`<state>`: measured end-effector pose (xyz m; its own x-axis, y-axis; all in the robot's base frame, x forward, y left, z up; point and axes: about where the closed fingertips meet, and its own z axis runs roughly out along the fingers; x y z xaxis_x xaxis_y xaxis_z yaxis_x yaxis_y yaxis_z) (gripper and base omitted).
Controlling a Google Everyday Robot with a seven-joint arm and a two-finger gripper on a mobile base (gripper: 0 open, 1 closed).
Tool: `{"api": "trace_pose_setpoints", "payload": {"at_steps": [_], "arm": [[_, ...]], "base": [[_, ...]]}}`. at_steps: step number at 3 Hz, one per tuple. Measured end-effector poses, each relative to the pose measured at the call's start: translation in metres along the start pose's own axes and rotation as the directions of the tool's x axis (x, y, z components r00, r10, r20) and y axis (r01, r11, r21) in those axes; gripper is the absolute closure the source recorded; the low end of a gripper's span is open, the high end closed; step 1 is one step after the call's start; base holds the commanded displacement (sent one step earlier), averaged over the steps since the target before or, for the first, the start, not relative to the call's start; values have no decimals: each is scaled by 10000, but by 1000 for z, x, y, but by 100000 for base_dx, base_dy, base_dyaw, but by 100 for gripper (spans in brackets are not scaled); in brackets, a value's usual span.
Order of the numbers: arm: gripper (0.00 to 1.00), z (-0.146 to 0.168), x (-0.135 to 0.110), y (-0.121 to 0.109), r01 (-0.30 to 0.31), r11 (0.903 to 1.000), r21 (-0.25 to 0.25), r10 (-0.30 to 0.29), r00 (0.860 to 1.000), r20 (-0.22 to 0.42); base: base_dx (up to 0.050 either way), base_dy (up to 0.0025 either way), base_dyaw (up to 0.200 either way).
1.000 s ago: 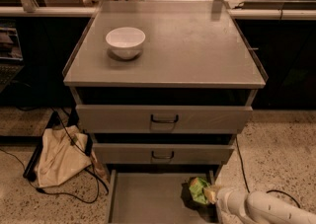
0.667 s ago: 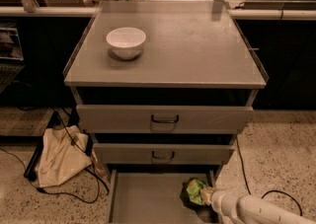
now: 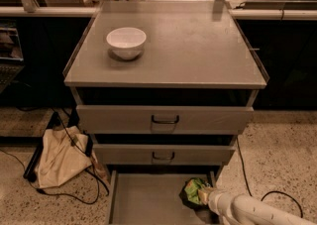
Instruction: Place green rice chip bag into bottom drawer
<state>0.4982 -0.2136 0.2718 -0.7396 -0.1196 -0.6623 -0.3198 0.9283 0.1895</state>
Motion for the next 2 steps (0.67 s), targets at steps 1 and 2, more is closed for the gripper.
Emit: {"api": "trace_pose_setpoints", "payload": {"at_steps": [1,2], "arm": [[100,5,2,1,-98,9999,-26,98,9999,-65],[100,10,5,1,-203,9998,-40,202,9996,-171]], "base": [[0,0,0],[0,0,0]]}}
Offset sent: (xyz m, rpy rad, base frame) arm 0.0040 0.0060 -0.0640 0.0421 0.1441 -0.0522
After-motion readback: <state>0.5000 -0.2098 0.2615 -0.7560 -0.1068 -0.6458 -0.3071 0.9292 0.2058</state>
